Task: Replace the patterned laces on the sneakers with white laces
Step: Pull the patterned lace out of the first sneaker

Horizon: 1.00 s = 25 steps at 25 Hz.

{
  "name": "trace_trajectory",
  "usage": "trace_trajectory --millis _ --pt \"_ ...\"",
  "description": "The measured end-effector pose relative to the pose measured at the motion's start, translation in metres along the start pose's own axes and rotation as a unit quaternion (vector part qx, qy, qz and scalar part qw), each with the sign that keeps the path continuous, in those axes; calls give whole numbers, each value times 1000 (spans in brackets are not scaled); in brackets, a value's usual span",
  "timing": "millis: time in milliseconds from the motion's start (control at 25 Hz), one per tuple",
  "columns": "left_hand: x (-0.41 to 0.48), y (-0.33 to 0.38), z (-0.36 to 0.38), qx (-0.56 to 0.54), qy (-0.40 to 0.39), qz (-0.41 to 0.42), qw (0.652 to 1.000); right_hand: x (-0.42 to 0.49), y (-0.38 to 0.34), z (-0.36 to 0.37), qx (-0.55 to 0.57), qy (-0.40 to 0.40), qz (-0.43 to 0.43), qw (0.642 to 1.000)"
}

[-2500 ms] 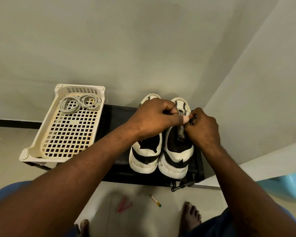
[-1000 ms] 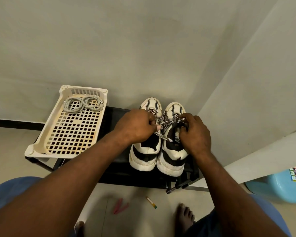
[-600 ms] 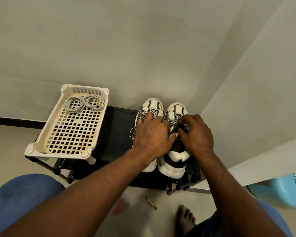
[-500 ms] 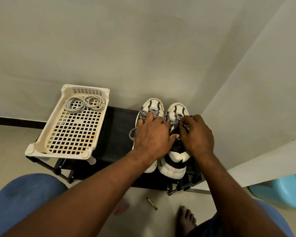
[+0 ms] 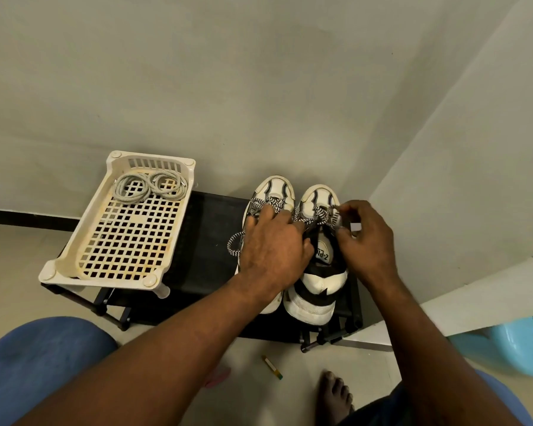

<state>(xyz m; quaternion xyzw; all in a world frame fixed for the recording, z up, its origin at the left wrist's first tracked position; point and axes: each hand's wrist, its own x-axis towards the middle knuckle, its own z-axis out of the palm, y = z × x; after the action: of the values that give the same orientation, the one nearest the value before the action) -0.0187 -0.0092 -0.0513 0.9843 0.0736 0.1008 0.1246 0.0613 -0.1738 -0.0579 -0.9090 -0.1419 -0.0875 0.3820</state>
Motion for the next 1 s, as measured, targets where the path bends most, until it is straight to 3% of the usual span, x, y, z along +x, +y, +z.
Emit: trace_trajectory --millis 120,440,680,760,840,920,1000 --pt "0 0 1 6 -3 4 1000 0 -2 9 -78 -51 -77 993" --pt "3 -5 -1 7 -21 20 1000 -3 0 19 -164 -54 -45 984" --pt "0 -8 -3 3 -16 18 1000 6 -4 0 43 124 10 991" --pt "0 -8 -2 4 -15 18 1000 6 -8 -3 184 128 88 971" --pt "-1 -7 -2 3 -18 16 1000 2 -15 -2 226 90 109 964" --pt "0 -7 -2 3 -15 15 1000 -3 -17 1 107 23 22 994" --pt "0 -6 0 6 -11 14 1000 -5 -12 7 -62 -32 -65 995"
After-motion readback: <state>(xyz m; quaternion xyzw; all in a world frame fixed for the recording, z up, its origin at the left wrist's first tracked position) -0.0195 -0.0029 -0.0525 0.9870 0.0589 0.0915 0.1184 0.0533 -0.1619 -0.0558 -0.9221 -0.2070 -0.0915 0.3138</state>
